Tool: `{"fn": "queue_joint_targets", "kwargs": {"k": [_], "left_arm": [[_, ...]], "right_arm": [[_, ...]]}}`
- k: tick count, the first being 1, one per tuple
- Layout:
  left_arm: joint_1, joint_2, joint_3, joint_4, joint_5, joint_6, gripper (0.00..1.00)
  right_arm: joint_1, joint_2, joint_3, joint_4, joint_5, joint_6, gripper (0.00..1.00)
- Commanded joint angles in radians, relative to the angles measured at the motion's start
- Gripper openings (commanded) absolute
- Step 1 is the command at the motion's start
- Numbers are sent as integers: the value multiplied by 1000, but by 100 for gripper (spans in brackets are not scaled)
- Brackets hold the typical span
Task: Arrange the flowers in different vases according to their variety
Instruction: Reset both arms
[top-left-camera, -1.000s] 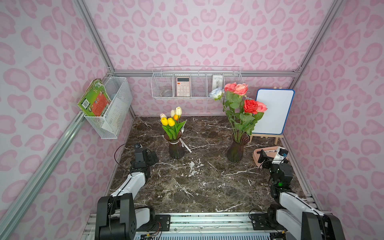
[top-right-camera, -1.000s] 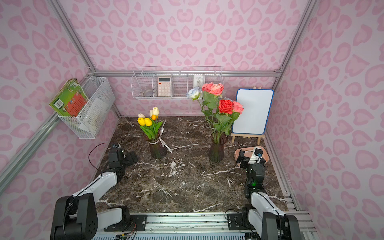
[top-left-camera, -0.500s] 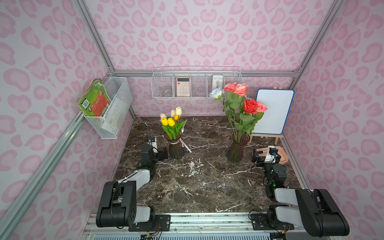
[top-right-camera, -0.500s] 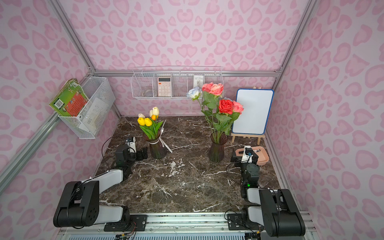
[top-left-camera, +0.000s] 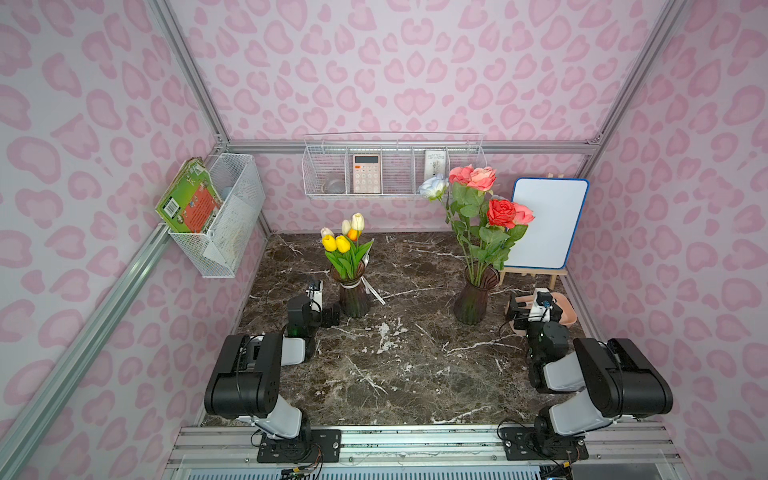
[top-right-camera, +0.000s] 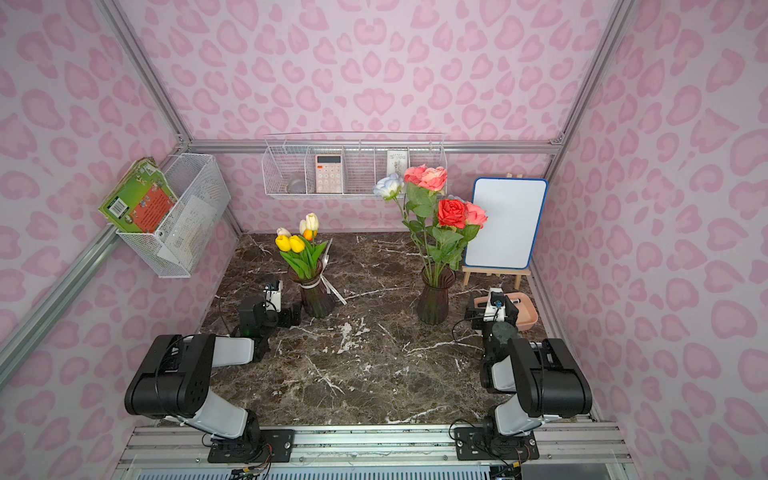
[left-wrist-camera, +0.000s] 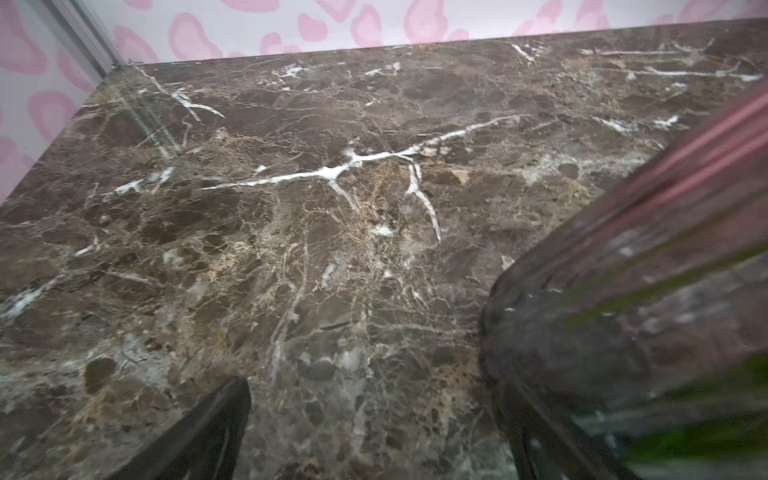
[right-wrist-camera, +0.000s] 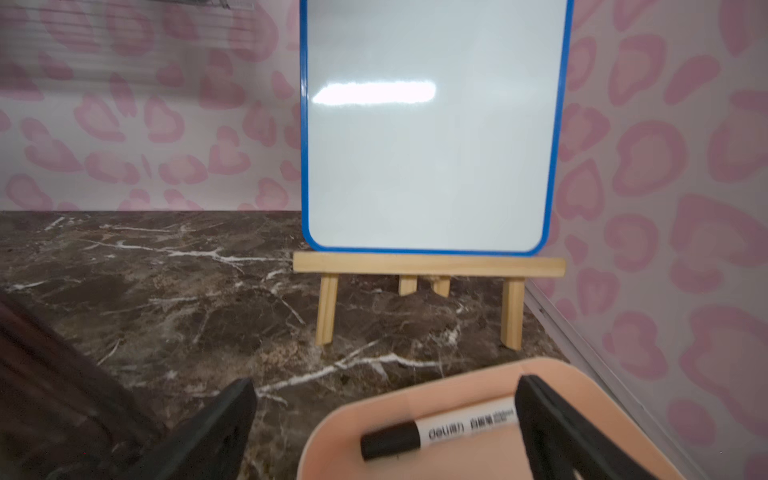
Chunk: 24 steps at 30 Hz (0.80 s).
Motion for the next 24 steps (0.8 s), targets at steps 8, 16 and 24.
{"fn": "queue_joint_targets", "kwargs": {"k": [8,16,24], "left_arm": [[1,-33,33,-14,37,7,99],[0,-32,31,-8,38,8,99],[0,-32,32,-7,37,7,99]], "right_arm": [[-6,27,20,-29,-55,-18,99],[-7,23,24,-49,-55,-16,99],[-8,23,24,-47,-54,-14,99]]}}
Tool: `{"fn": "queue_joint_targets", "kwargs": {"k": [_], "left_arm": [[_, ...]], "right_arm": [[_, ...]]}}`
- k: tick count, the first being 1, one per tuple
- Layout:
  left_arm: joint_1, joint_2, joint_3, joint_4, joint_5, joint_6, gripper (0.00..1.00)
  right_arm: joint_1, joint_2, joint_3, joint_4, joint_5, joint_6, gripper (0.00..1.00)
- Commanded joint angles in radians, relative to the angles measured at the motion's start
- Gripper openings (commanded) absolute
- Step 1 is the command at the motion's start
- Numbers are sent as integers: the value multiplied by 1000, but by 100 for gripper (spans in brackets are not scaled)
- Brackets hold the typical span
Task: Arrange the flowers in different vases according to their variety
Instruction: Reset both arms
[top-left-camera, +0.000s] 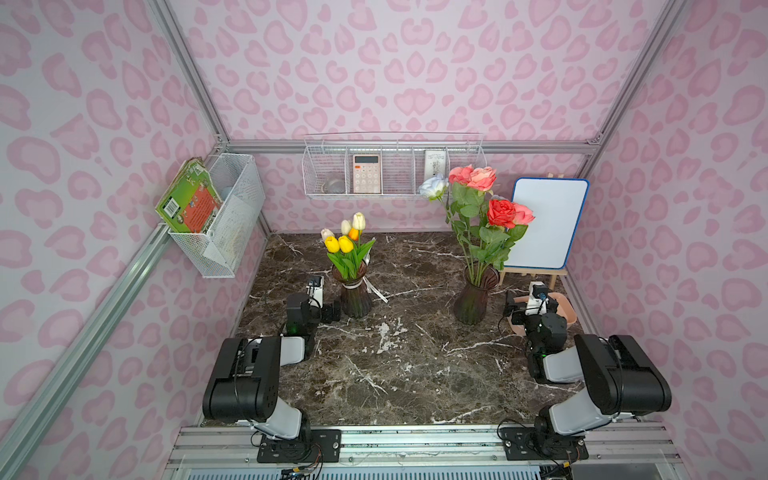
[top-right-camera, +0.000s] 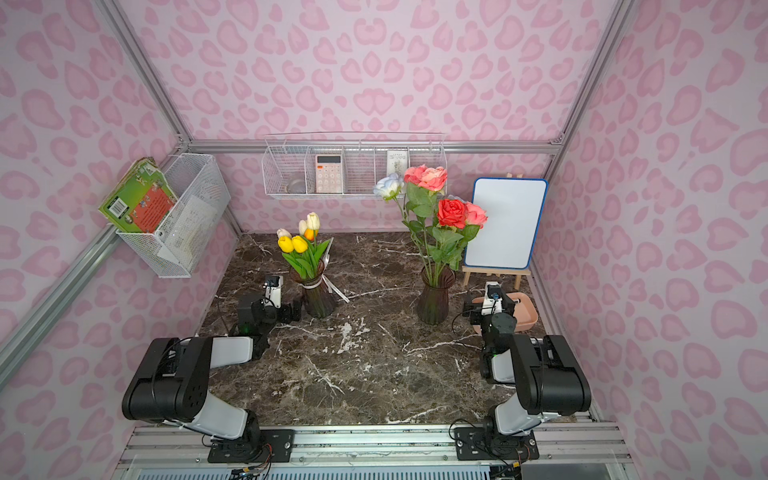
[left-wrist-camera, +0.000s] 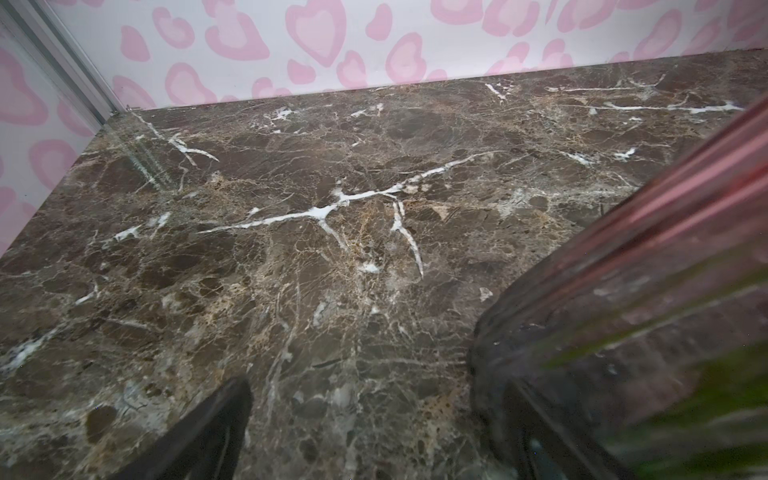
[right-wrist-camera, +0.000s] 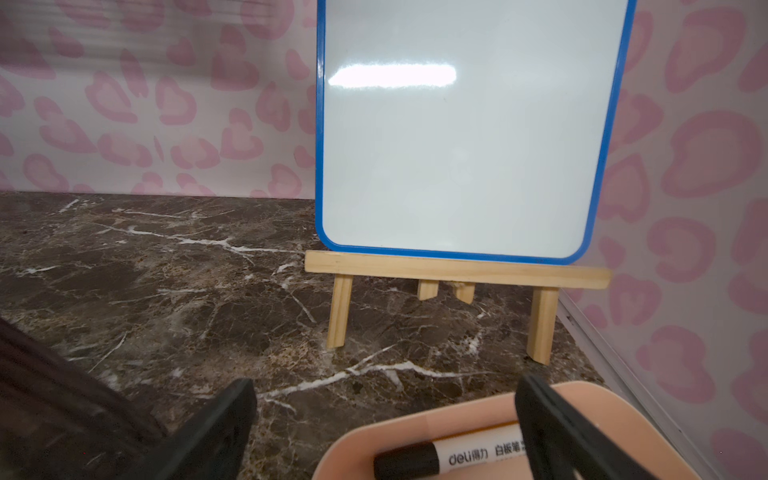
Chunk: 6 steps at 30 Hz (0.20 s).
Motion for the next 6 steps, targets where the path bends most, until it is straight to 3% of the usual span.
{"fn": "queue_joint_targets", "kwargs": {"k": [1,6], "left_arm": [[-1,-3,5,3,14,4,99],[-1,-3,5,3,14,4,99]], "right_arm": [[1,2,2,22,-5,-7,99],[-2,-1,3,18,-10,-4,99]]}}
